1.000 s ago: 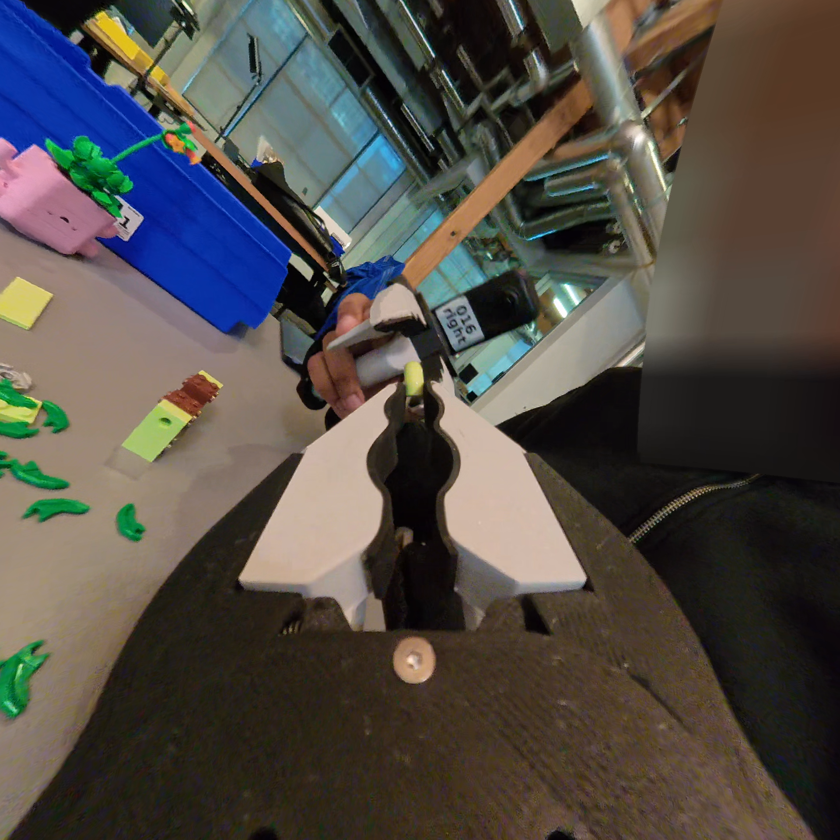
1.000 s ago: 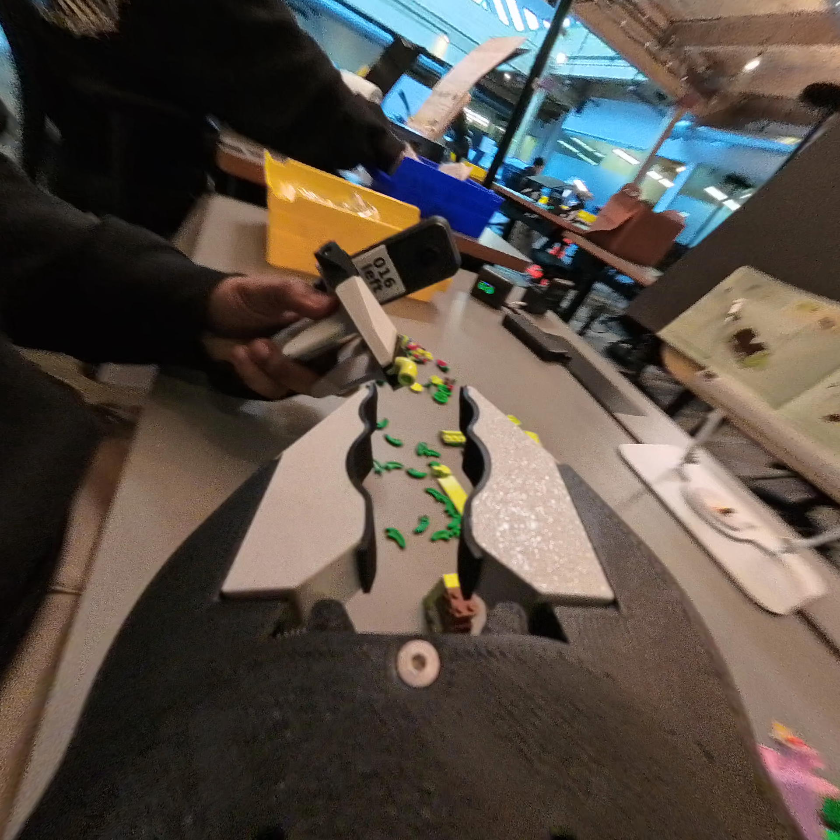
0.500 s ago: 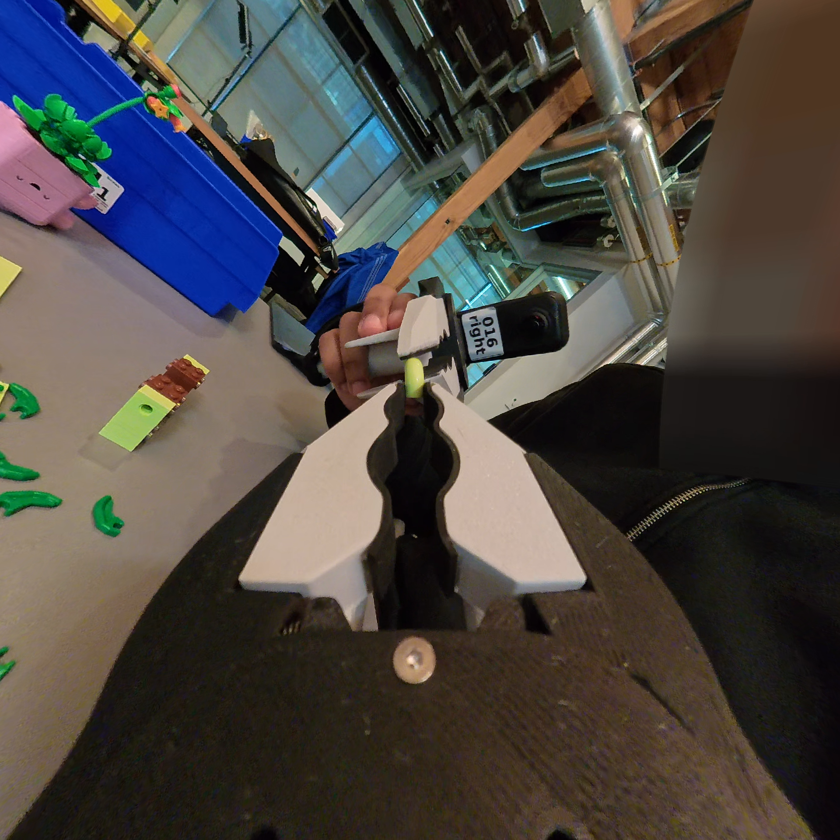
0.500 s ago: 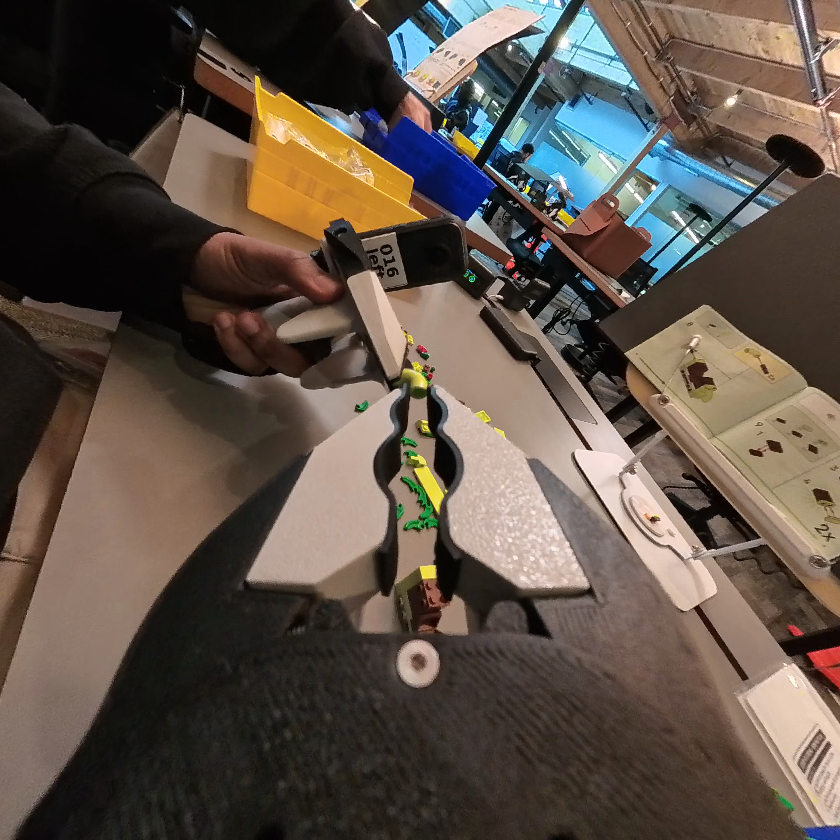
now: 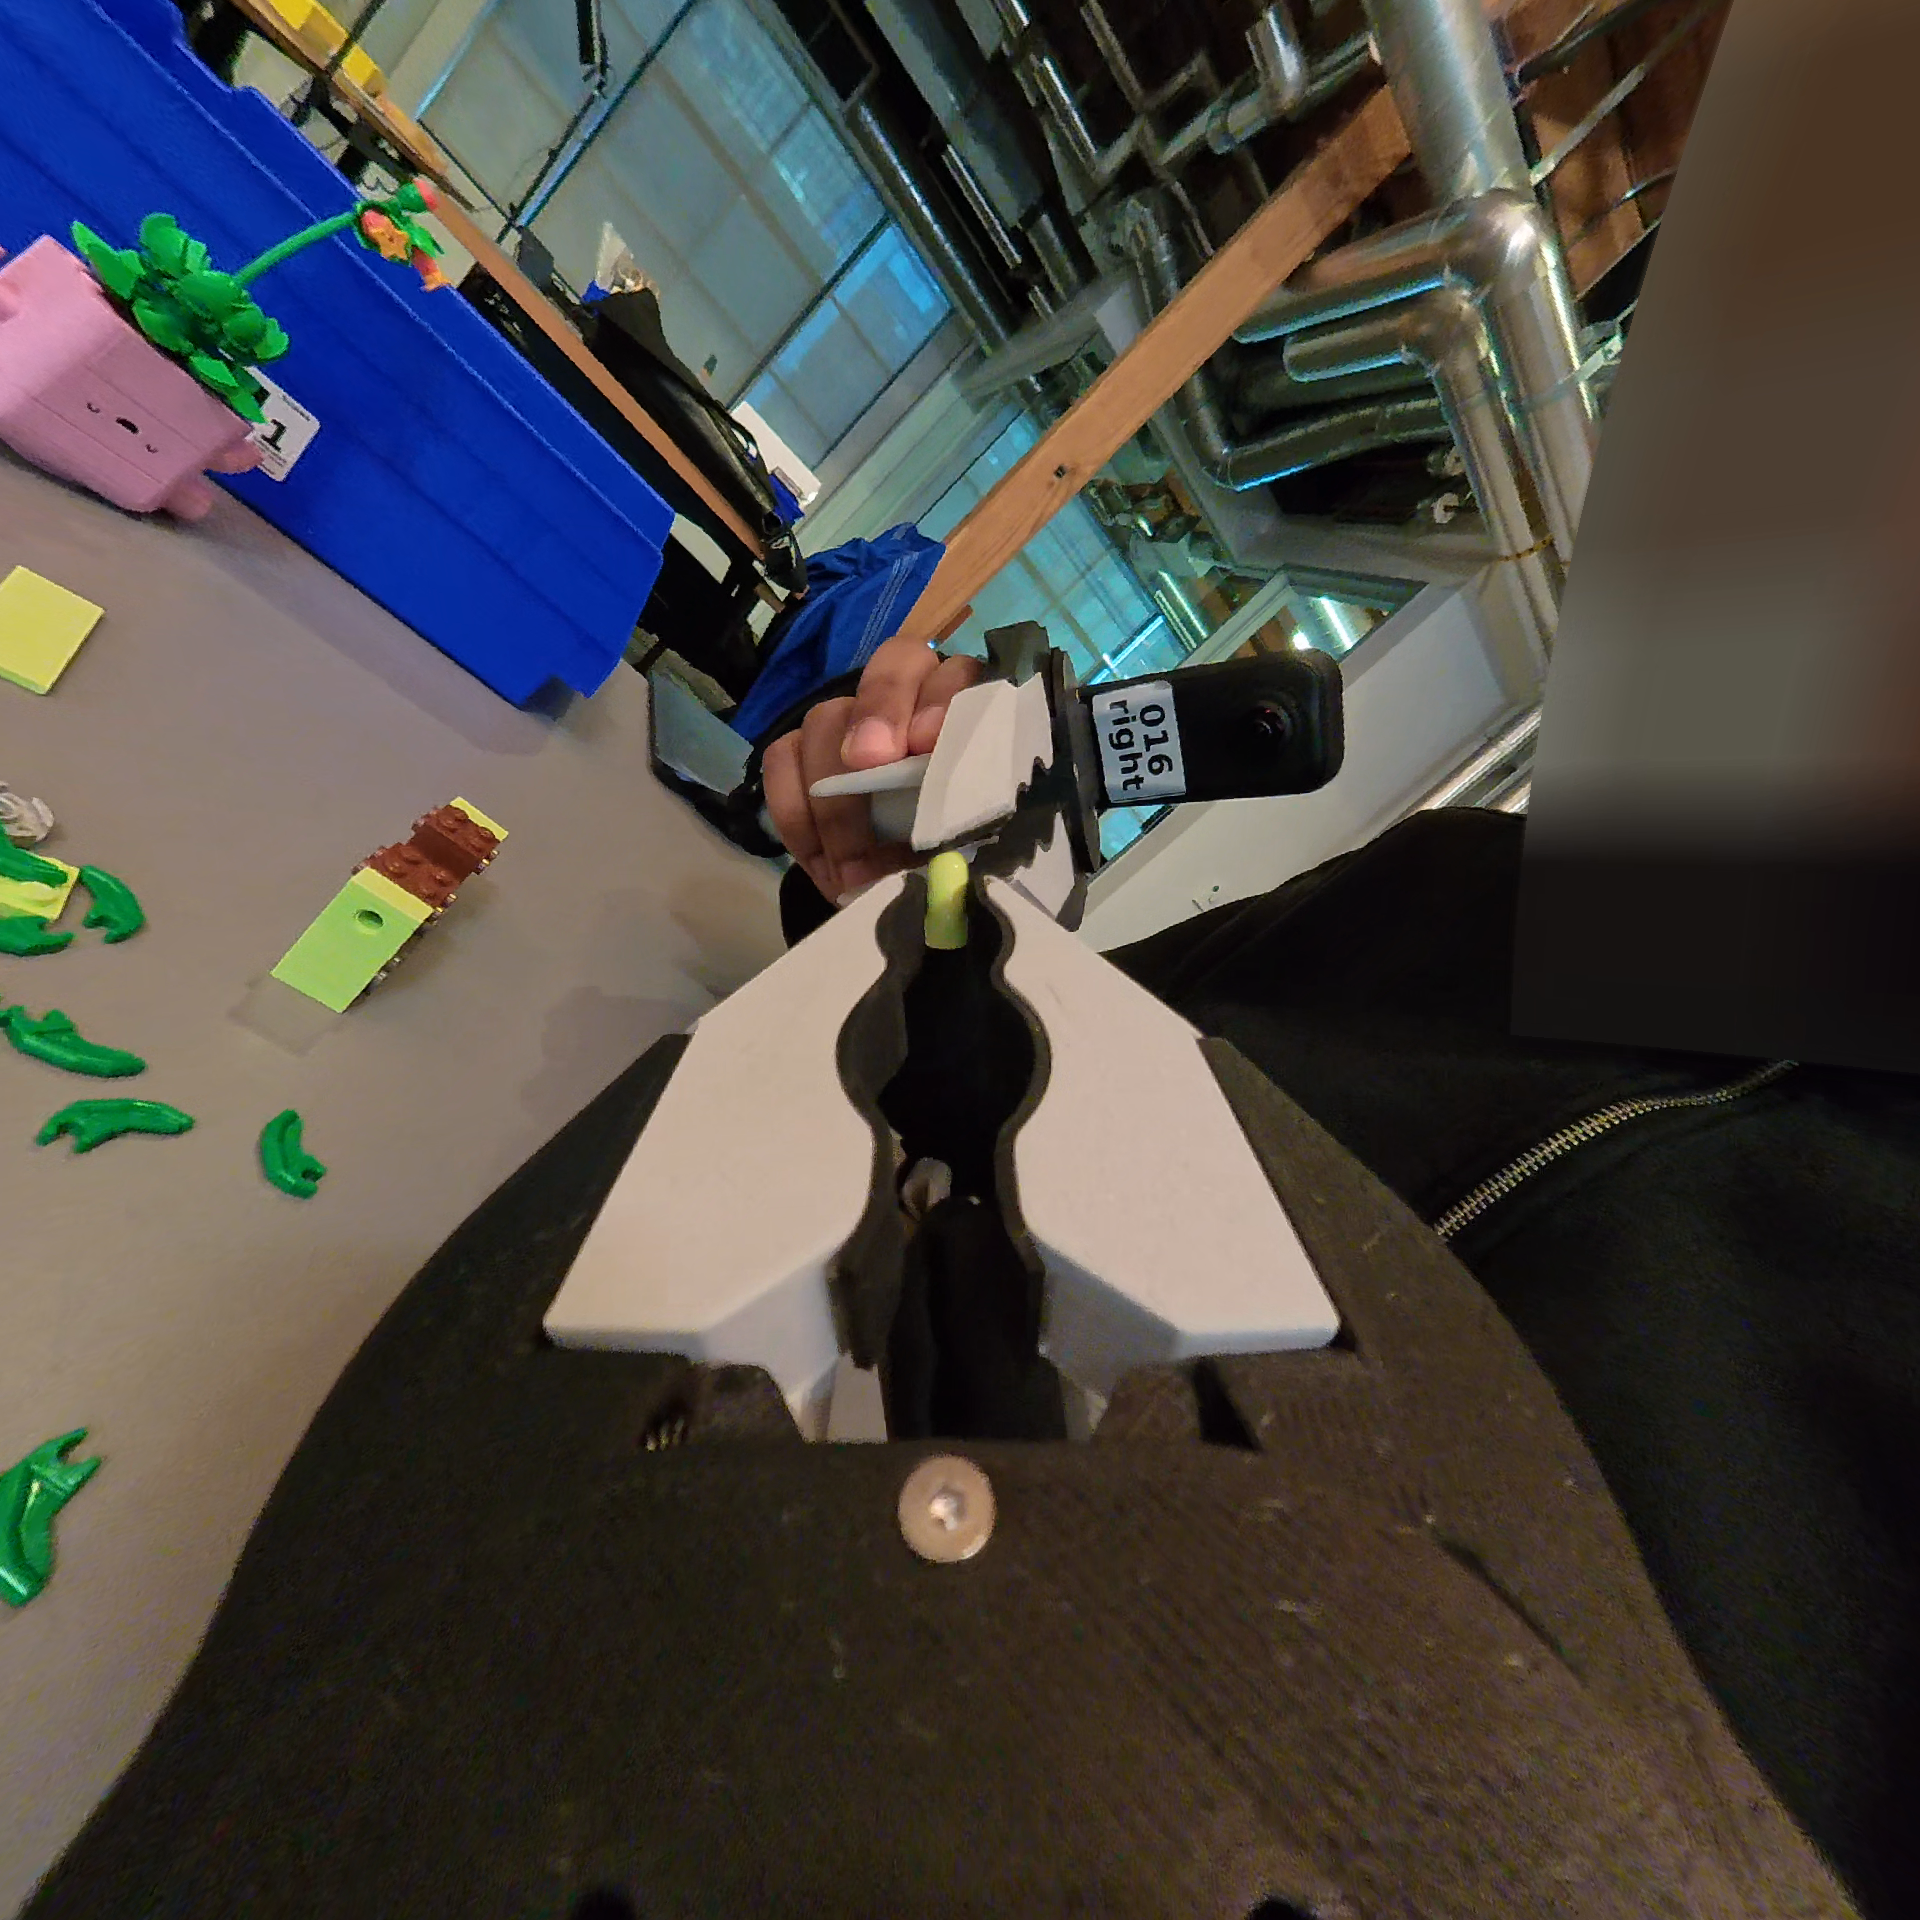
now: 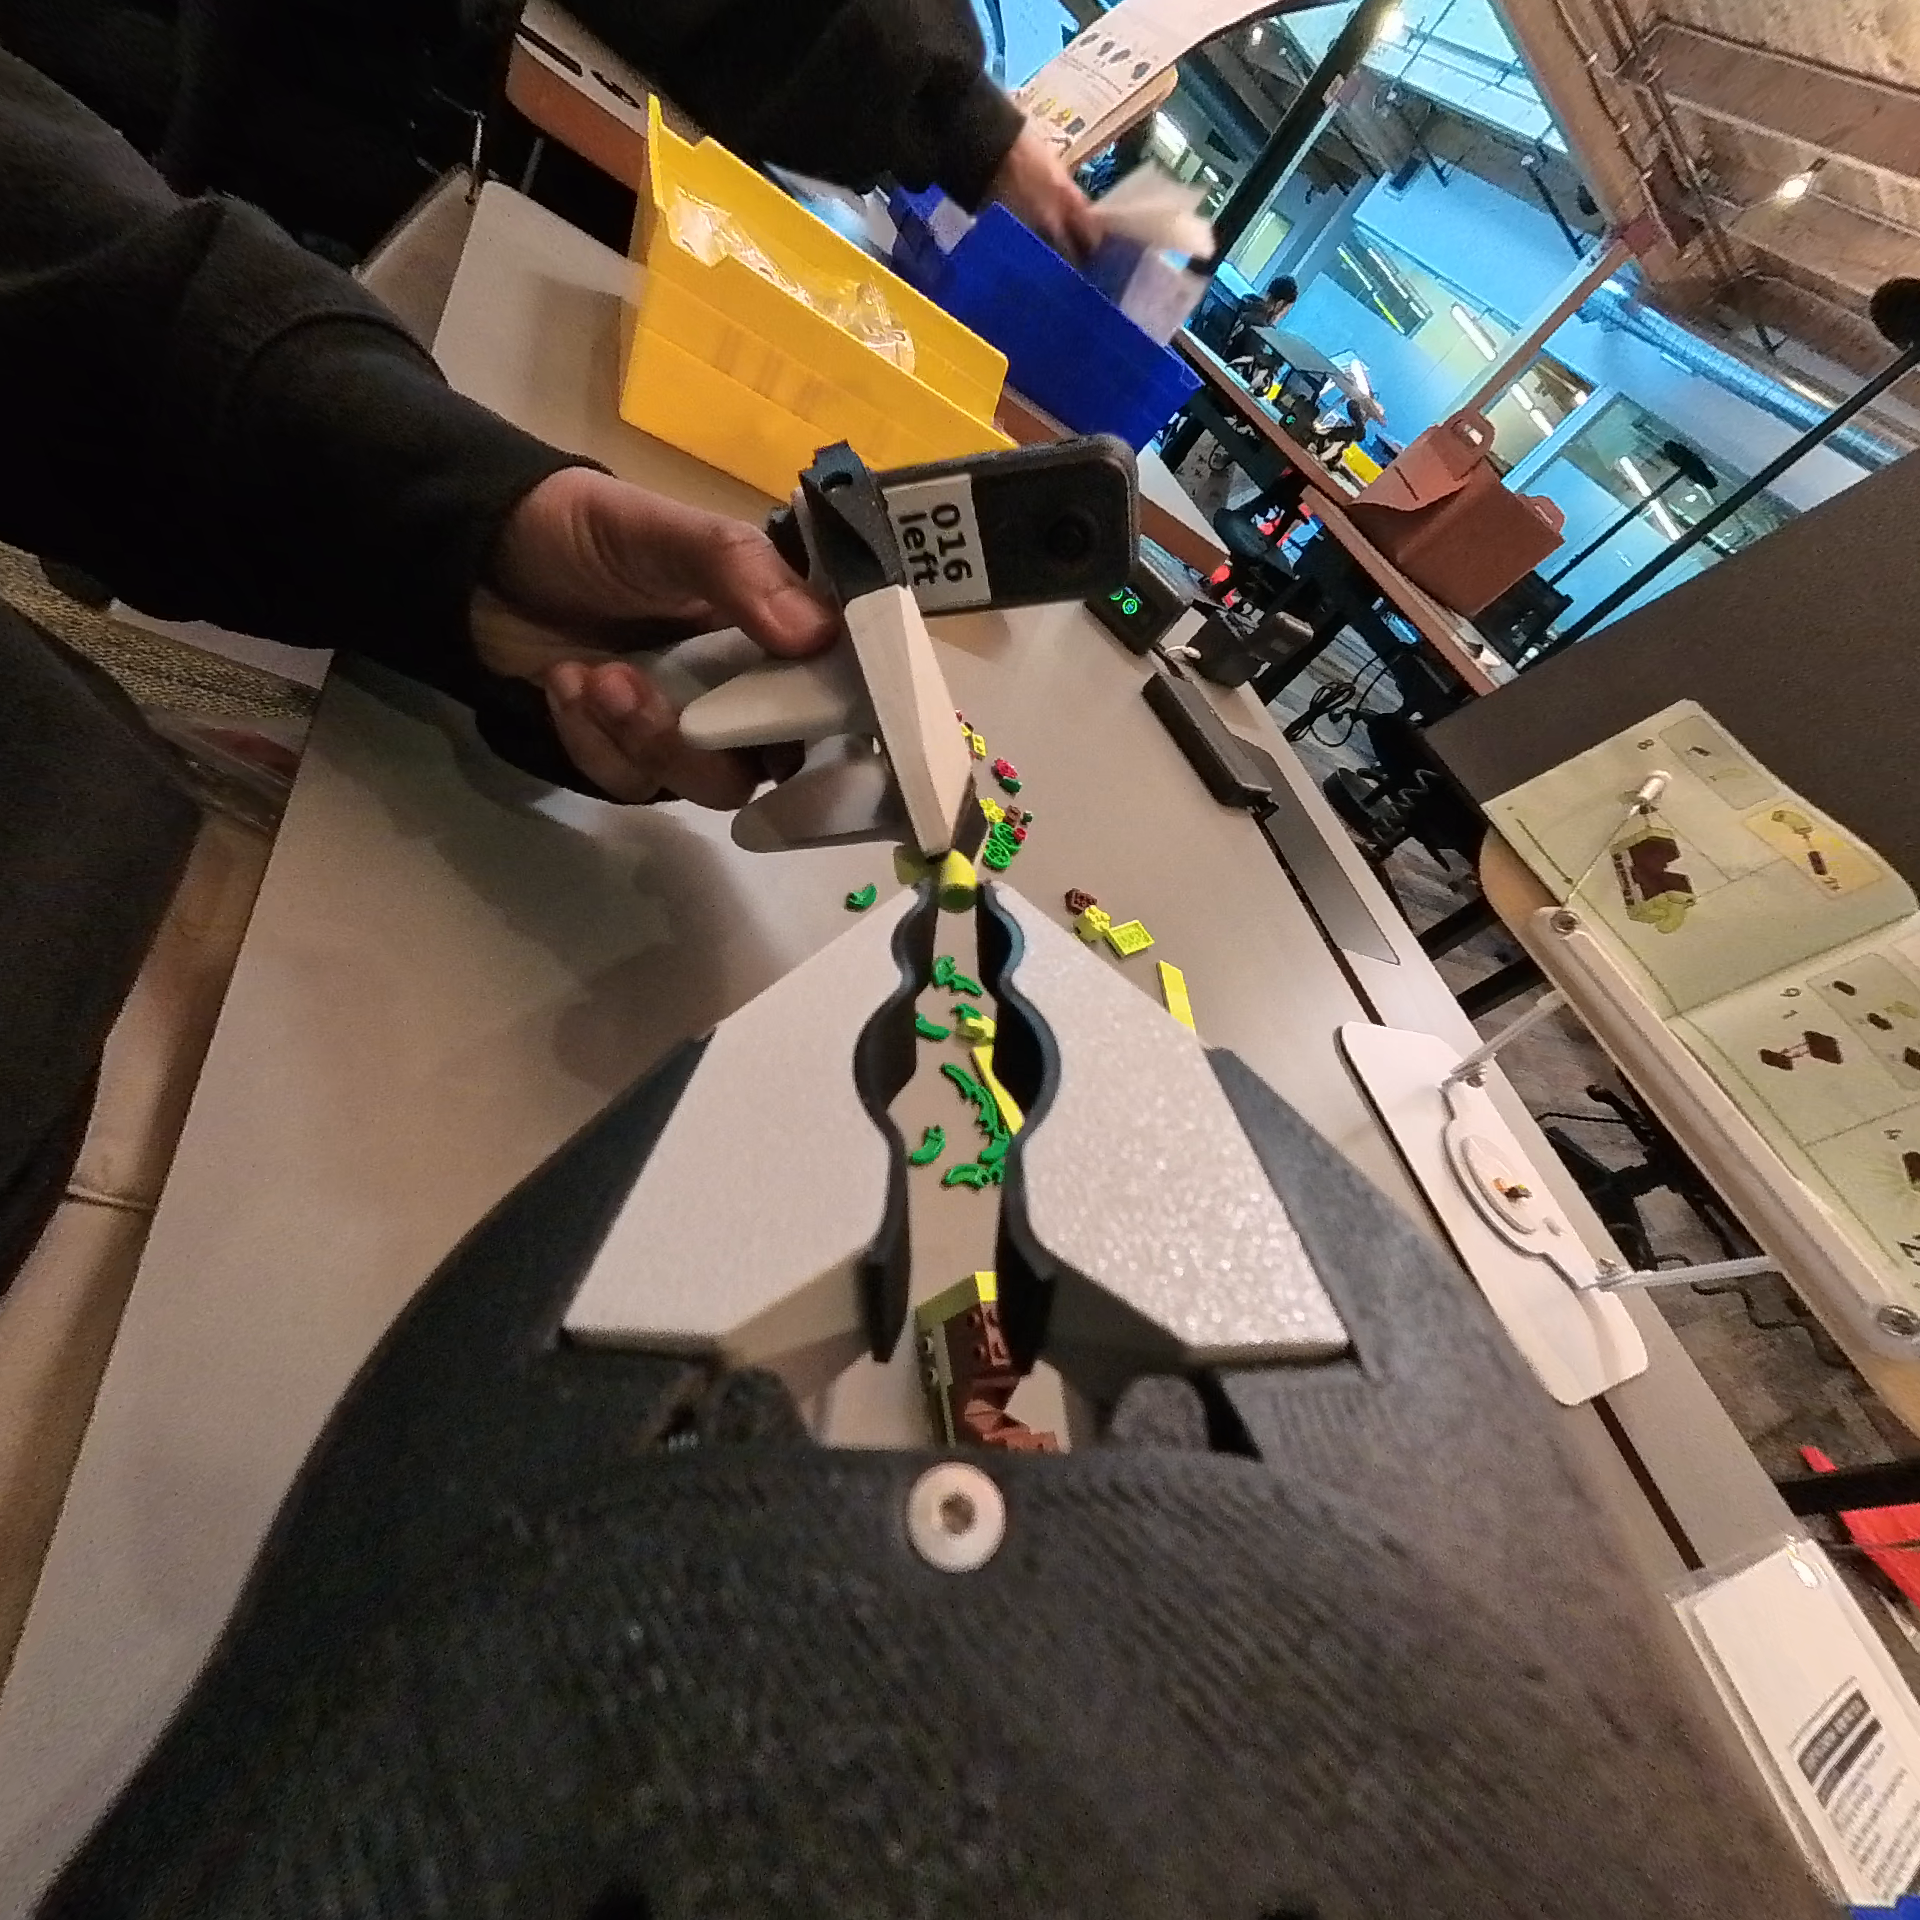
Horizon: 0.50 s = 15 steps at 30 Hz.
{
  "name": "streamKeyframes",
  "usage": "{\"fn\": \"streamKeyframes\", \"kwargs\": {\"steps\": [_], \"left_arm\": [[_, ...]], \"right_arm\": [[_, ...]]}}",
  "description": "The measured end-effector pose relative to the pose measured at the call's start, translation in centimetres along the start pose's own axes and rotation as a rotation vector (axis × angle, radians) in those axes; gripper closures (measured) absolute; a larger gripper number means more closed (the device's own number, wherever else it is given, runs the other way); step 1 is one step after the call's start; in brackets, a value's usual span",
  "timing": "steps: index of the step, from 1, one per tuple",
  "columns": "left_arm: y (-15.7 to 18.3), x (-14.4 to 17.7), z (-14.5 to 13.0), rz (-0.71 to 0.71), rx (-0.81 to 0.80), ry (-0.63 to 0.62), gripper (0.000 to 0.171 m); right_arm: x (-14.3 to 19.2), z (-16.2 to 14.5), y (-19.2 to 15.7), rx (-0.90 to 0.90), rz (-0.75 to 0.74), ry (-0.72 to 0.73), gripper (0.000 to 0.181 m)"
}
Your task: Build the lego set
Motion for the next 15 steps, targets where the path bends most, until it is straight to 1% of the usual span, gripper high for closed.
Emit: {"fn": "streamKeyframes", "kwargs": {"steps": [11,14,15], "left_arm": [[0.06,-0.07,-0.05,-0.004,0.0,0.0,0.167],[-0.18,-0.23,-0.39,-0.001,0.003,-0.02,0.165],[-0.28,-0.22,-0.33,0.006,0.006,-0.015,0.167]], "right_arm": [[0.02,0.09,-0.08,0.016,-0.002,-0.02,0.176],[-0.24,-0.13,-0.23,0.016,0.004,-0.034,0.176],[-0.31,-0.26,-0.23,0.02,-0.001,-0.043,0.176]]}}
Point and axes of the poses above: each gripper's, where its closed fingertips meet, x back along the fingers, z out of its top, y = z × x across the jaws, the point moved 3 cm from there along x, back along the fingers, and after that the axes turned 11 degrees about z, right-handed, at the moved point
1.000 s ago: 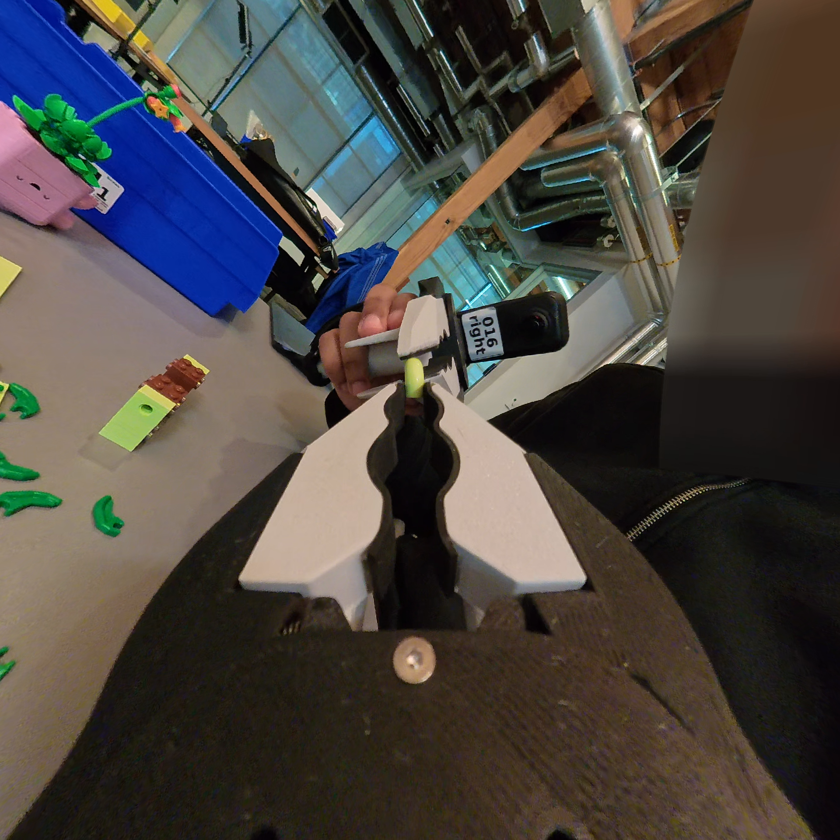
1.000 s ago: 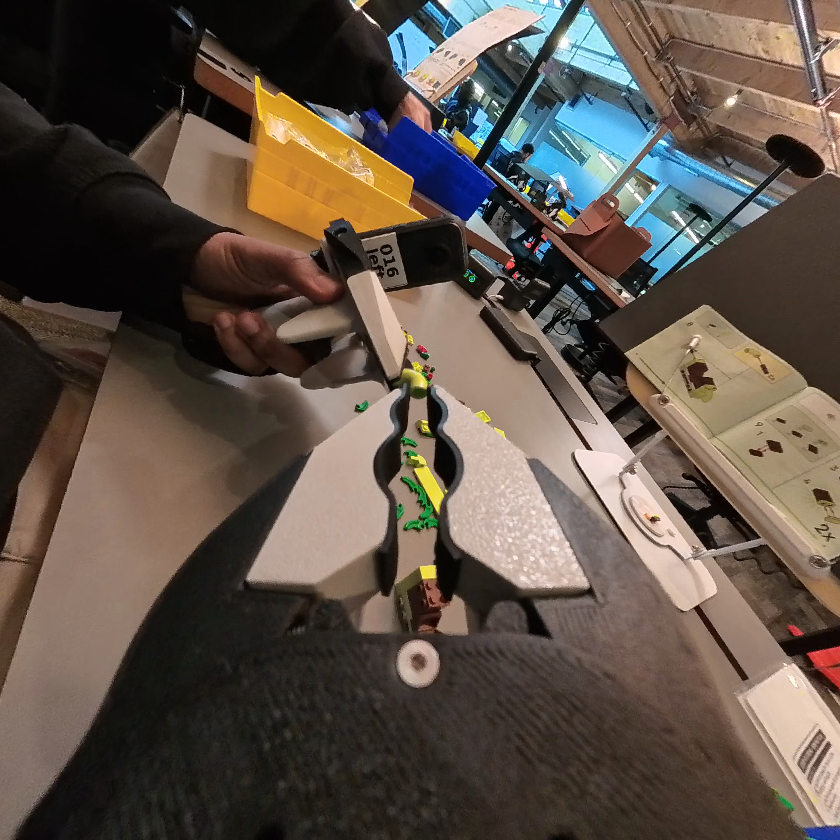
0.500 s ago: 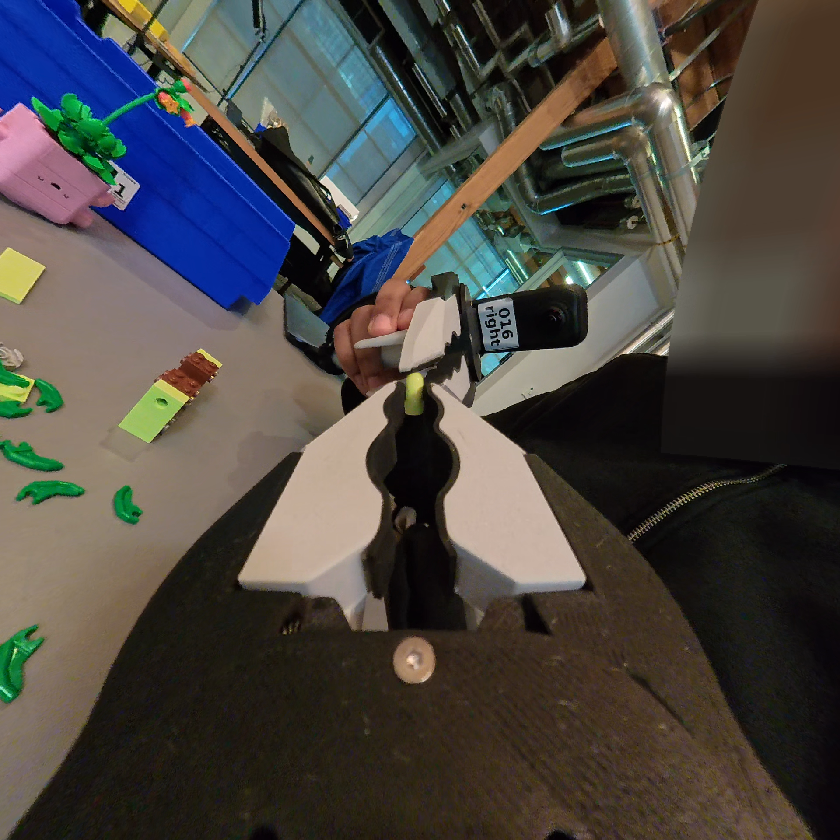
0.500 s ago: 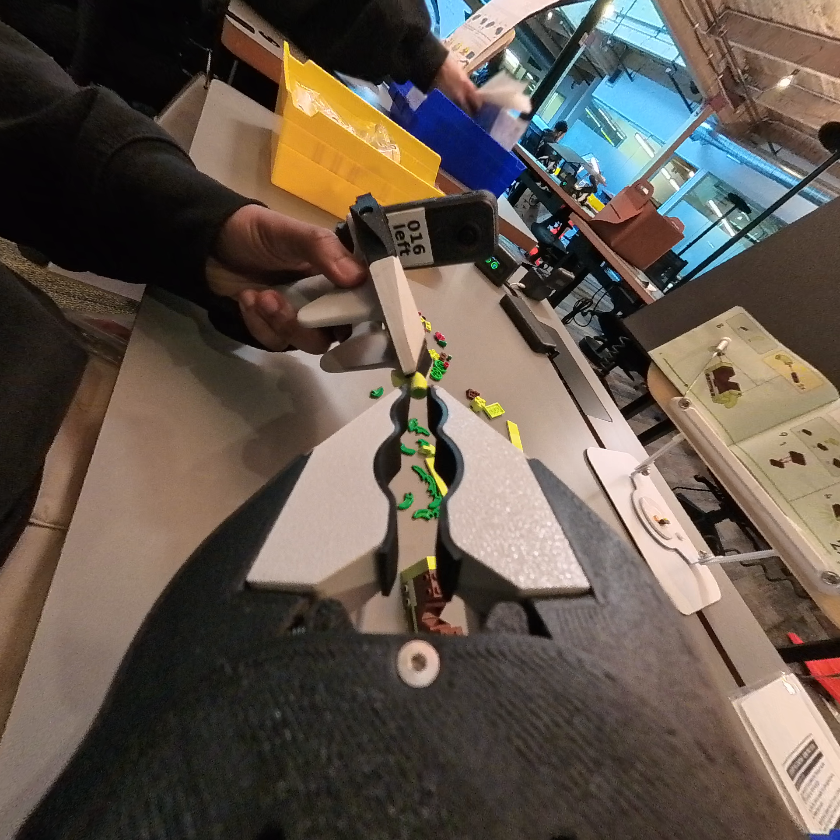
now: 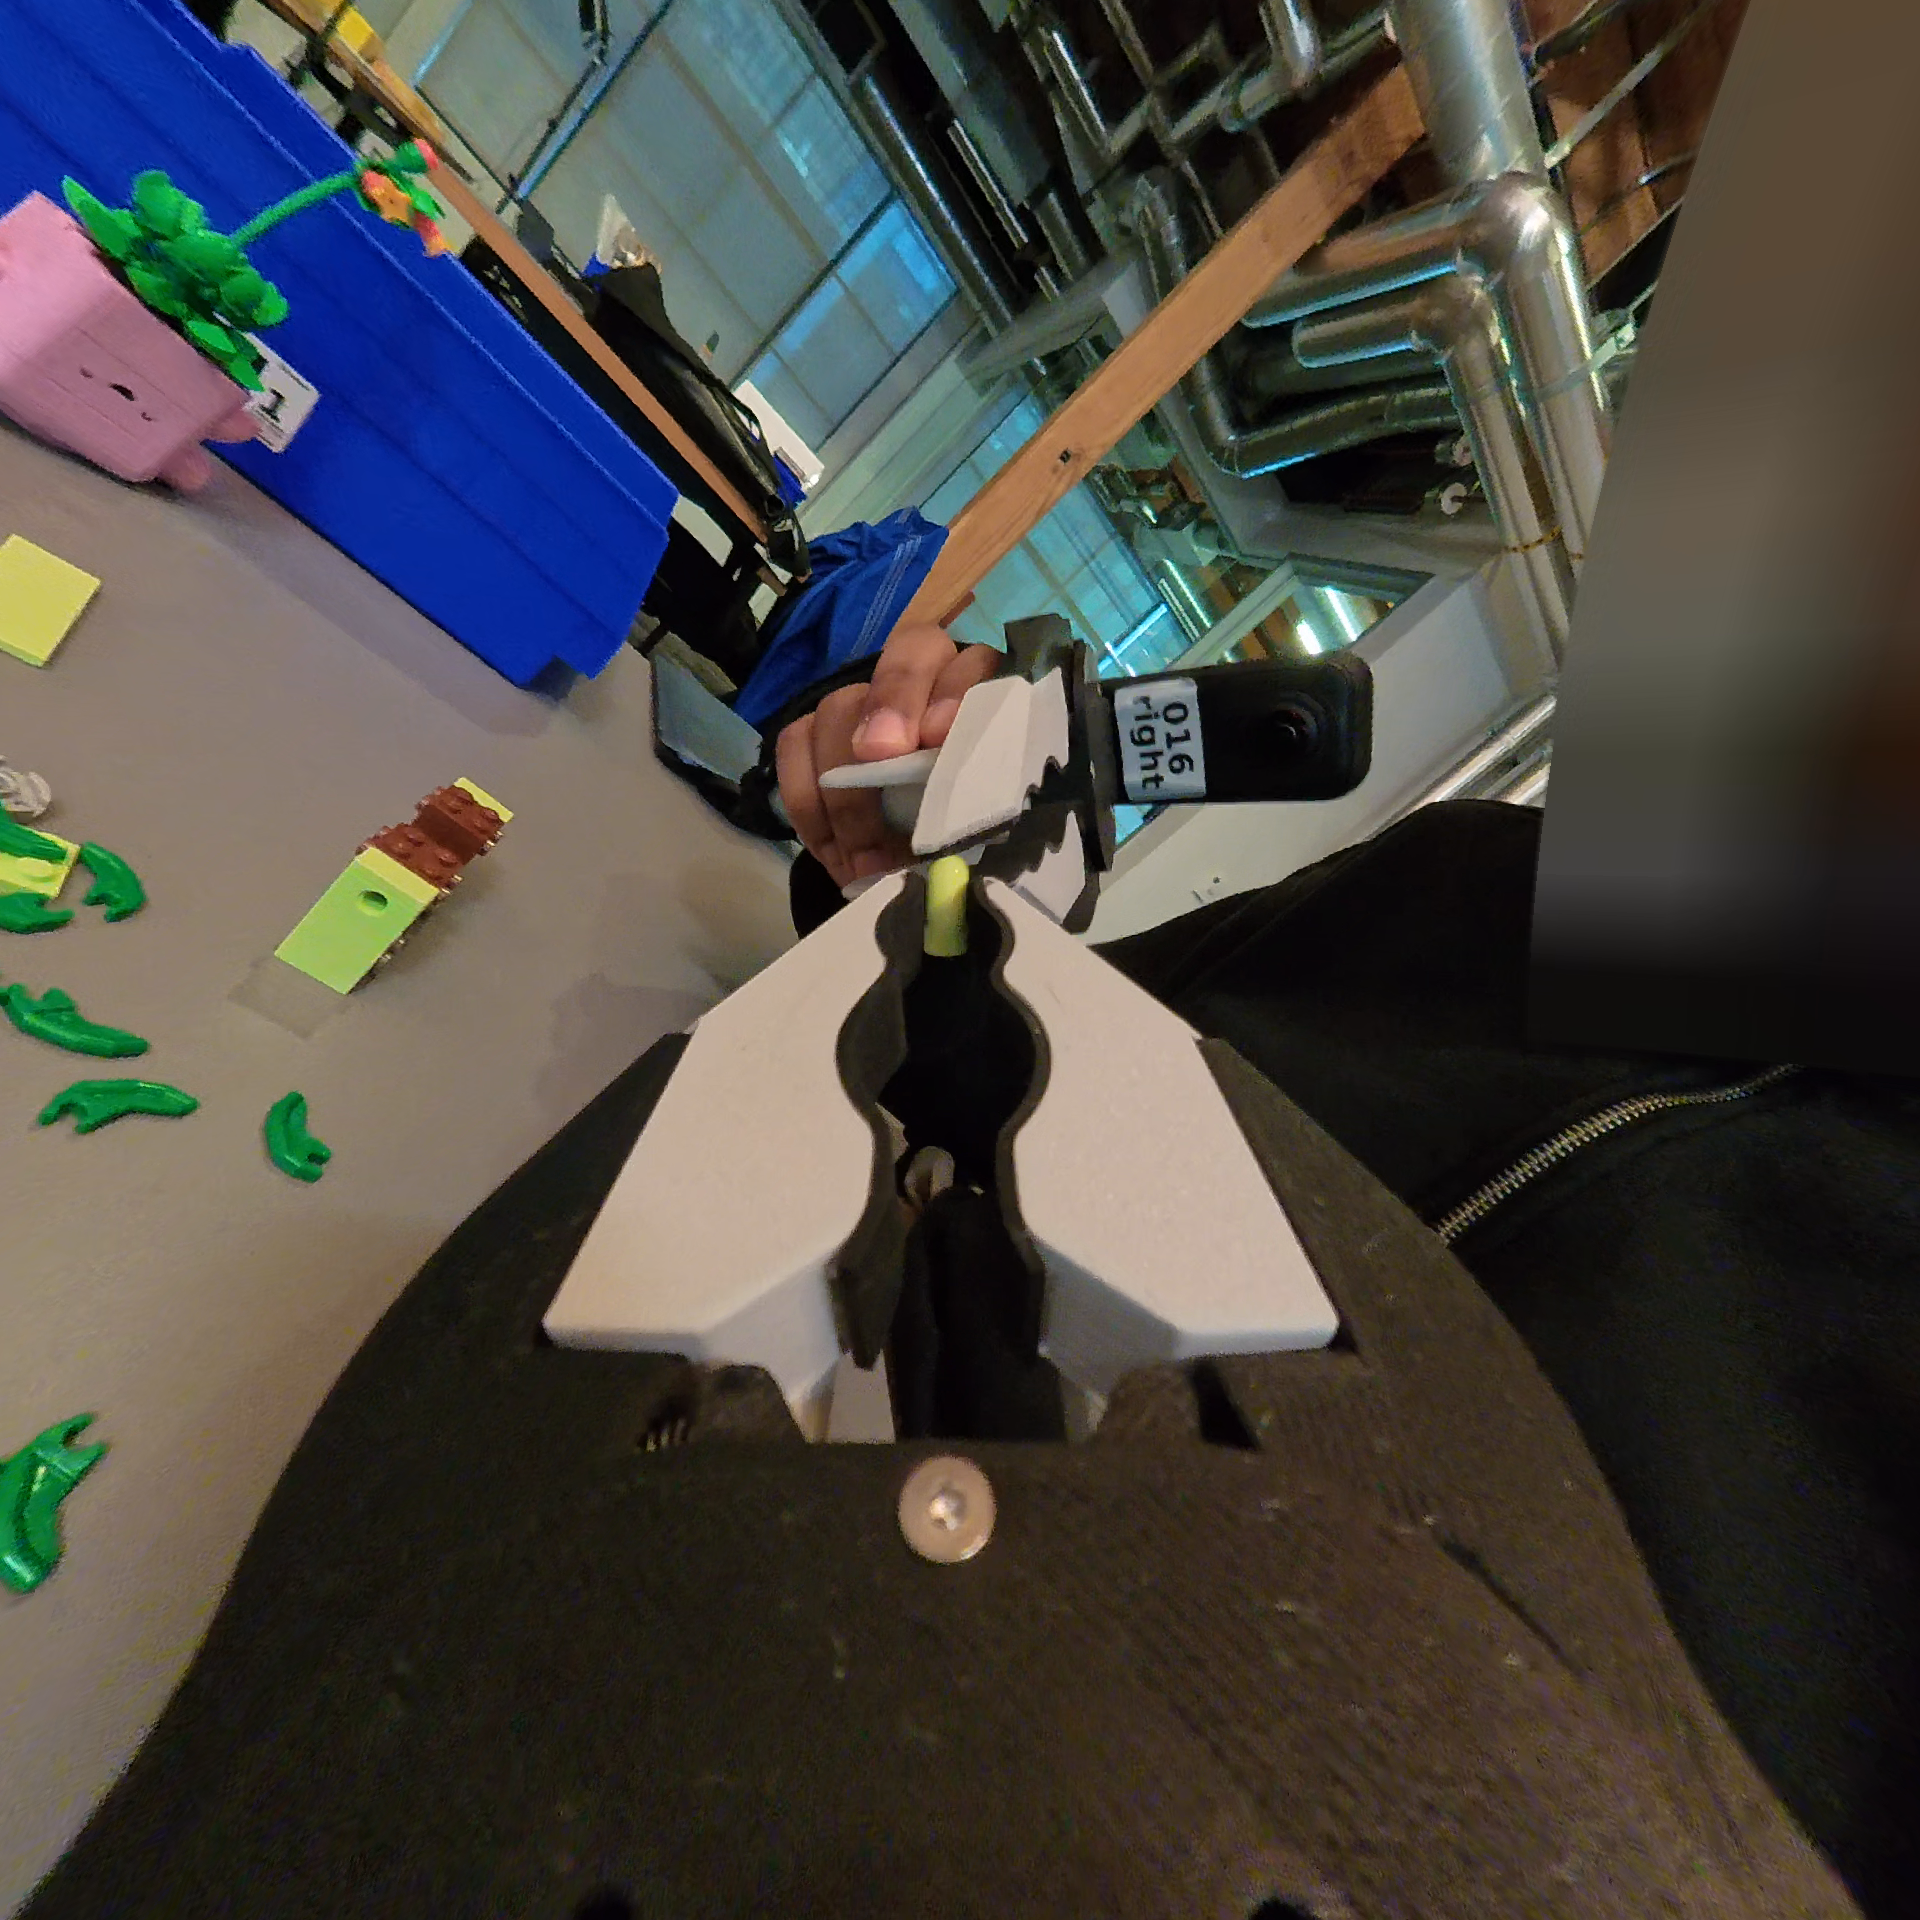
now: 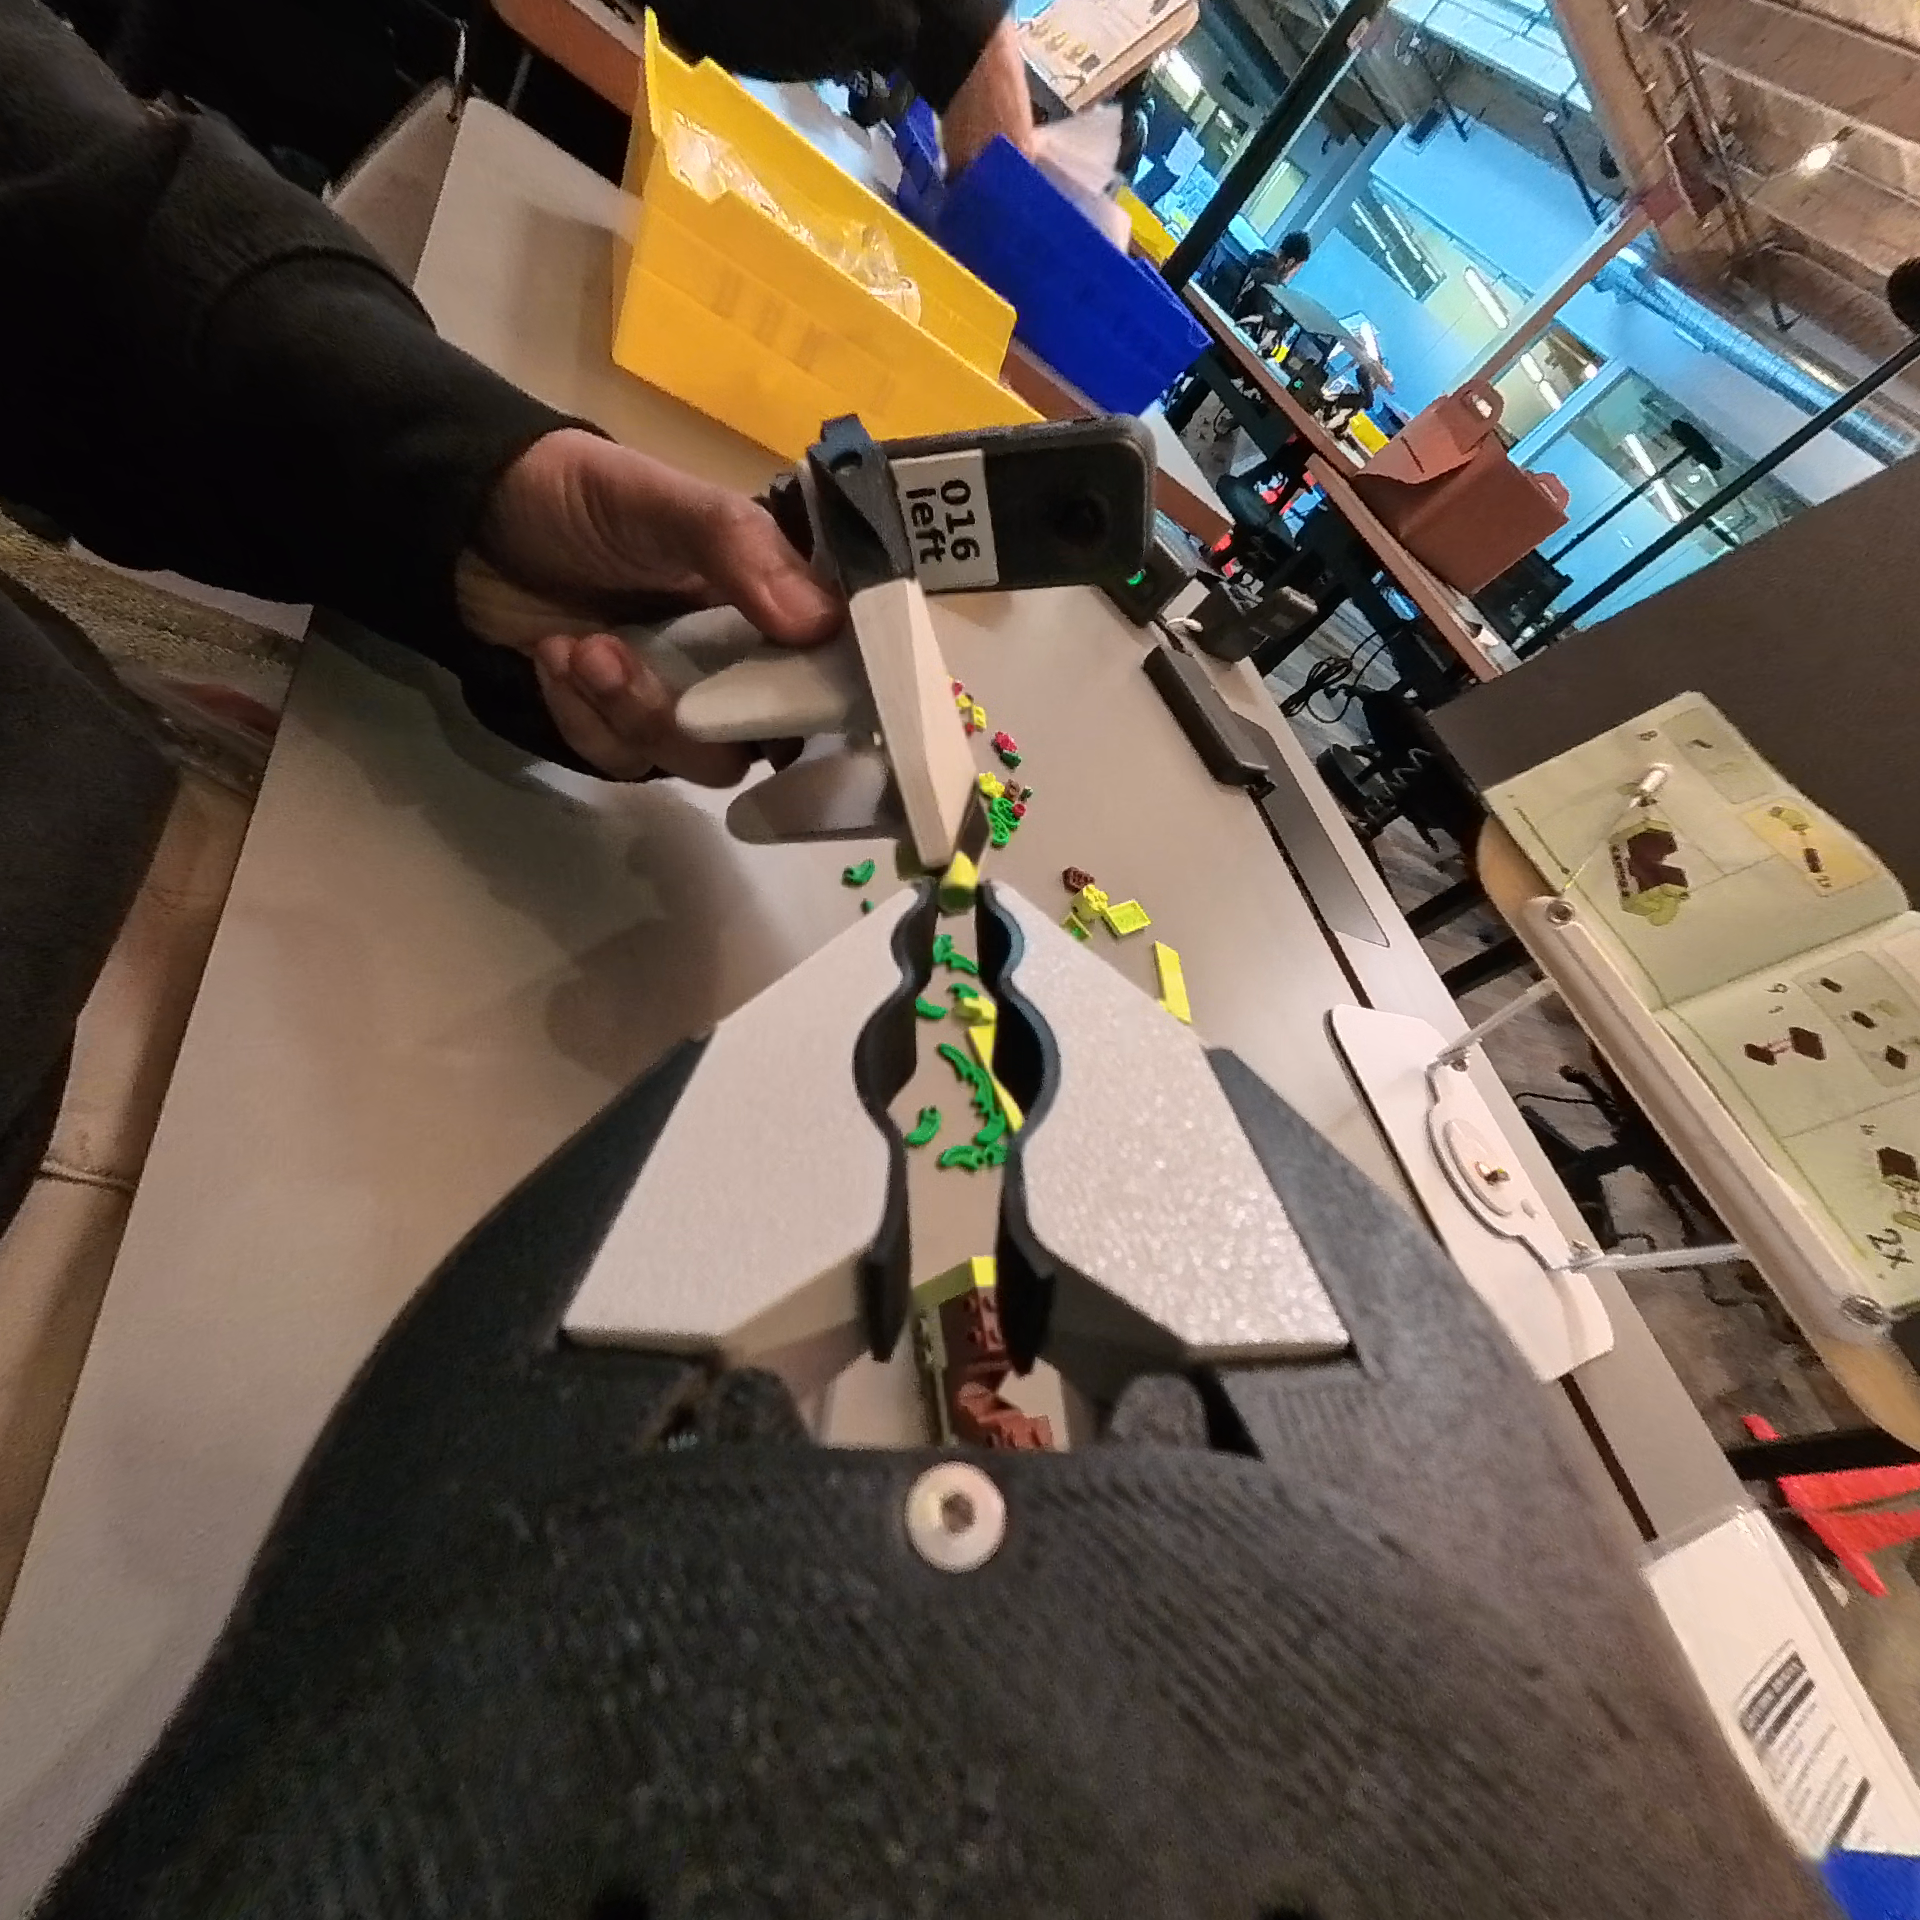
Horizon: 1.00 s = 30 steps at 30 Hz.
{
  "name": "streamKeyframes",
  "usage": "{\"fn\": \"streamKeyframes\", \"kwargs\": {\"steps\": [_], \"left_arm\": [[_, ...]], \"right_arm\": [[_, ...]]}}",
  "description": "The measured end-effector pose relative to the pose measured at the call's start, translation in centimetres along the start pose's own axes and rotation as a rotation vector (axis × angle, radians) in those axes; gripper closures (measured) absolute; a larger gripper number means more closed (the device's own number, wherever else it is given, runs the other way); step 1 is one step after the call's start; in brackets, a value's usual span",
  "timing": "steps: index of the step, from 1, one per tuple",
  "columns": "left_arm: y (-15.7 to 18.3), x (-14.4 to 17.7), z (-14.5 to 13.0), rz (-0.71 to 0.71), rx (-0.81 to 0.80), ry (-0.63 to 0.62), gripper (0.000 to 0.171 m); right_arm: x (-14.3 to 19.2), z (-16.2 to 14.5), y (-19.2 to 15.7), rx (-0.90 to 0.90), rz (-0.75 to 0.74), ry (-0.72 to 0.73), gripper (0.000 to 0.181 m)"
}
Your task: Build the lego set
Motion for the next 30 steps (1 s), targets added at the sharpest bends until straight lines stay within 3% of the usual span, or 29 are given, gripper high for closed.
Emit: {"fn": "streamKeyframes", "kwargs": {"steps": [8,12,14,17,21,24,30], "left_arm": [[0.3,0.1,0.2,0.03,-0.054,0.003,0.166],[0.4,2.8,2.4,0.09,-0.106,0.13,0.166],[0.2,6.2,4.0,0.206,-0.166,0.241,0.166],[-0.4,13.0,5.4,0.496,-0.284,0.401,0.166],[-0.8,20.1,4.8,0.837,-0.386,0.504,0.166],[-1.3,22.0,3.9,0.958,-0.412,0.49,0.166],[-1.9,22.6,3.3,0.995,-0.451,0.461,0.165]], "right_arm": [[0.0,0.2,0.3,-0.031,-0.011,0.028,0.176],[0.2,0.1,0.6,-0.08,-0.022,0.061,0.162],[0.2,0.1,0.9,-0.131,-0.025,0.092,0.161],[-0.4,0.1,1.0,-0.231,-0.008,0.147,0.16],[-2.9,-0.3,1.0,-0.389,0.037,0.156,0.156],[-5.7,-0.7,0.5,-0.487,0.088,0.109,0.153],[-10.4,0.0,0.1,-0.544,0.14,0.054,0.155]]}}
Point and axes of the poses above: each gripper's, where its closed fingertips meet, x back along the fingers, z out of its top, y = z × x across the jaws, the point moved 3 cm from there along x, back along the fingers, and after that the axes turned 11 degrees about z, right-handed, at the moved point
